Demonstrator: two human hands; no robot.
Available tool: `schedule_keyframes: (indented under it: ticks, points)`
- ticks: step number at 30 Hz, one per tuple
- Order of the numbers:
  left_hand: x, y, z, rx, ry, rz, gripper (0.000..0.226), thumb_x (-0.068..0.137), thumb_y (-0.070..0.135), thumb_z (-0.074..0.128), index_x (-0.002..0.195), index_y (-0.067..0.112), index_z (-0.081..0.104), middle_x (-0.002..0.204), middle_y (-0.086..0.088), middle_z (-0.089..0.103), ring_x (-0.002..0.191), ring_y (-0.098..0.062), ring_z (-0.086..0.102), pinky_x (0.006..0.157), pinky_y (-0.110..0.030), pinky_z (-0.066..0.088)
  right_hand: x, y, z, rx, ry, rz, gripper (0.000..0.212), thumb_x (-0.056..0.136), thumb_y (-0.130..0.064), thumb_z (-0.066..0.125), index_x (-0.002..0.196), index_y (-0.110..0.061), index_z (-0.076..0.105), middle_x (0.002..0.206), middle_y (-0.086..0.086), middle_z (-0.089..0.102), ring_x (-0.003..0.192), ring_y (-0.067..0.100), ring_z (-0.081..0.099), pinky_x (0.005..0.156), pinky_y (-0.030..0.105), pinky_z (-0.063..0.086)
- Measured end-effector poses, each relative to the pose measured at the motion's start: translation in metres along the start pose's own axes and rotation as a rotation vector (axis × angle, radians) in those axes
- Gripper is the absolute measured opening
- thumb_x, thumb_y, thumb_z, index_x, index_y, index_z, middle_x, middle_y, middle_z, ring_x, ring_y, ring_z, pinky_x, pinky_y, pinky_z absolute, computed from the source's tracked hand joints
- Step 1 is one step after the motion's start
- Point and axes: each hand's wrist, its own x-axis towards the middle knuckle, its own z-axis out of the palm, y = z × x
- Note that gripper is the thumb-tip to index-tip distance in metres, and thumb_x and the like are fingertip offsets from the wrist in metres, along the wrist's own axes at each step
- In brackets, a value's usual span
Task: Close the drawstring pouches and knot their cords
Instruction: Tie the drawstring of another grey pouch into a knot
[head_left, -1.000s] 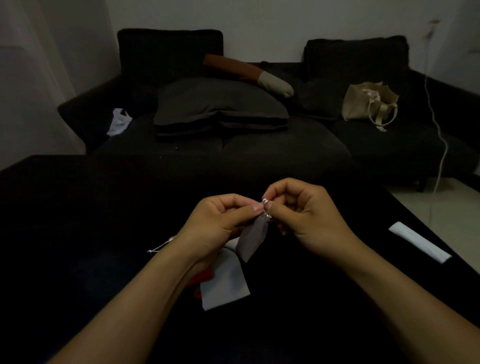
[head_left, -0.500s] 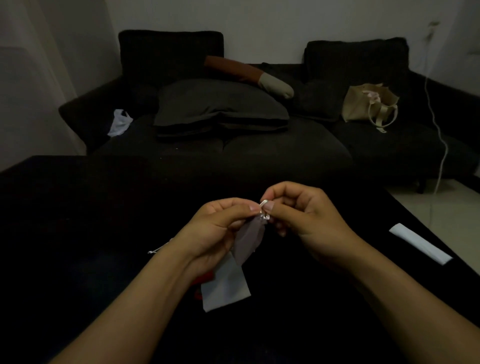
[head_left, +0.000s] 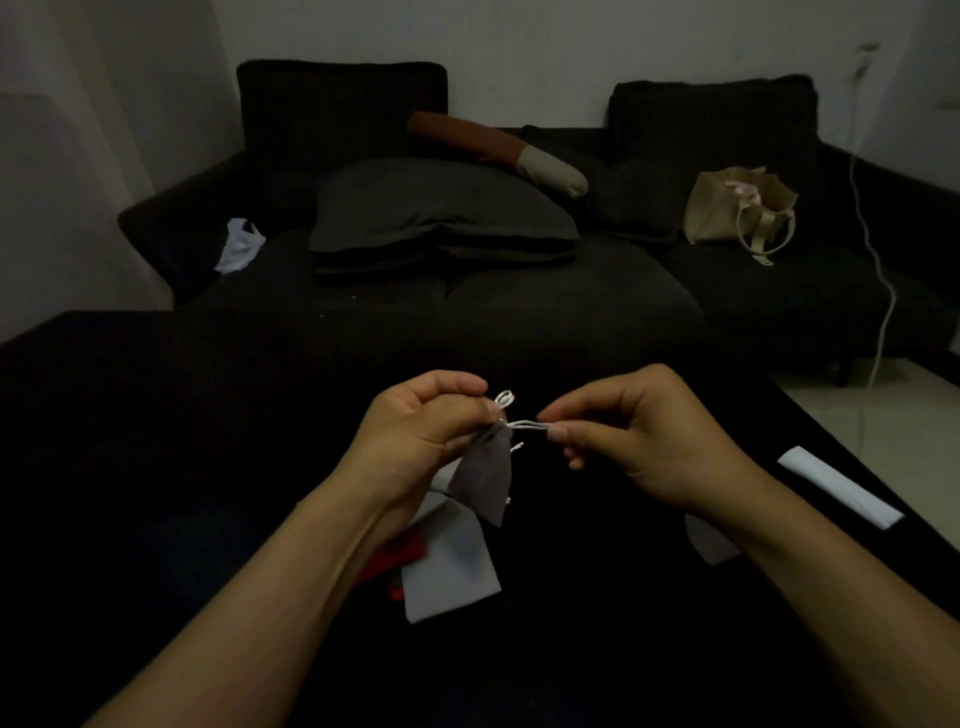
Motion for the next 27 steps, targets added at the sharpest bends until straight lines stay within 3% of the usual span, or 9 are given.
schedule_keyframes:
  ticks: [3, 6, 10, 12, 15, 18, 21, 27]
  points:
    - [0.001, -0.004, -0.002, 0.195, 0.033, 0.136, 0.021, 0.078, -0.010, 0.070, 0.085, 0.010, 0.068, 0.066, -0.005, 0.070, 0.061, -0.010, 0.067, 0.057, -0.019, 0.053, 0.000, 0.000, 0.002, -0.429, 0.028, -0.225, 0.008, 0.085, -0.017, 0.073, 0.092, -0.019, 0.077, 0.082, -0.006, 0.072, 0.076, 0.005, 0.067, 0.072, 0.022, 0.054]
    - [0.001, -0.008, -0.003, 0.363, -0.001, 0.238, 0.024, 0.076, -0.013, 0.072, 0.086, 0.008, 0.068, 0.065, -0.002, 0.072, 0.063, -0.009, 0.069, 0.062, -0.017, 0.055, -0.002, -0.007, 0.011, -0.549, 0.028, -0.434, 0.012, 0.087, -0.022, 0.071, 0.098, -0.019, 0.075, 0.093, -0.008, 0.066, 0.082, 0.002, 0.062, 0.075, 0.020, 0.052]
    - [0.001, -0.010, -0.006, 0.477, -0.229, 0.225, 0.032, 0.075, -0.011, 0.076, 0.096, 0.010, 0.067, 0.074, -0.004, 0.074, 0.072, -0.012, 0.071, 0.071, -0.020, 0.055, -0.003, -0.009, 0.015, -0.657, 0.044, -0.523, 0.013, 0.084, -0.018, 0.075, 0.096, -0.017, 0.077, 0.095, -0.003, 0.065, 0.083, 0.006, 0.060, 0.069, 0.024, 0.052]
    - [0.000, -0.011, -0.006, 0.458, -0.311, 0.203, 0.034, 0.075, -0.010, 0.076, 0.100, 0.010, 0.066, 0.078, -0.006, 0.075, 0.075, -0.014, 0.072, 0.073, -0.022, 0.054, -0.003, -0.007, 0.012, -0.559, 0.050, -0.509, 0.012, 0.079, -0.016, 0.080, 0.091, -0.016, 0.079, 0.090, -0.003, 0.068, 0.078, 0.005, 0.063, 0.069, 0.022, 0.051]
    - [-0.003, -0.010, -0.005, 0.413, -0.352, 0.186, 0.036, 0.075, -0.009, 0.077, 0.104, 0.010, 0.065, 0.082, -0.010, 0.075, 0.078, -0.017, 0.072, 0.074, -0.023, 0.055, -0.003, -0.004, 0.009, -0.299, 0.069, -0.310, 0.010, 0.076, -0.017, 0.082, 0.085, -0.017, 0.080, 0.082, -0.006, 0.072, 0.077, 0.007, 0.069, 0.071, 0.024, 0.055]
    - [-0.004, -0.008, -0.004, 0.359, -0.358, 0.193, 0.037, 0.075, -0.008, 0.077, 0.105, 0.009, 0.064, 0.084, -0.012, 0.075, 0.080, -0.020, 0.073, 0.077, -0.025, 0.056, -0.003, -0.006, 0.006, 0.034, 0.010, -0.085, 0.012, 0.078, -0.007, 0.077, 0.089, -0.007, 0.079, 0.083, 0.004, 0.077, 0.080, 0.015, 0.074, 0.076, 0.024, 0.058]
    - [-0.005, -0.006, -0.002, 0.275, -0.353, 0.198, 0.037, 0.073, -0.005, 0.075, 0.104, 0.010, 0.063, 0.083, -0.010, 0.075, 0.081, -0.019, 0.073, 0.077, -0.023, 0.055, -0.004, -0.006, 0.005, 0.279, 0.004, 0.063, 0.017, 0.077, -0.003, 0.073, 0.094, 0.002, 0.075, 0.084, 0.015, 0.076, 0.074, 0.018, 0.073, 0.068, 0.022, 0.059]
    - [-0.005, -0.005, -0.002, 0.217, -0.278, 0.252, 0.032, 0.075, -0.003, 0.072, 0.106, 0.006, 0.068, 0.083, -0.007, 0.076, 0.081, -0.015, 0.073, 0.075, -0.018, 0.054, -0.002, -0.006, 0.010, 0.404, 0.076, 0.225, 0.017, 0.073, -0.012, 0.078, 0.085, 0.000, 0.074, 0.073, 0.007, 0.072, 0.059, 0.009, 0.063, 0.053, 0.018, 0.050]
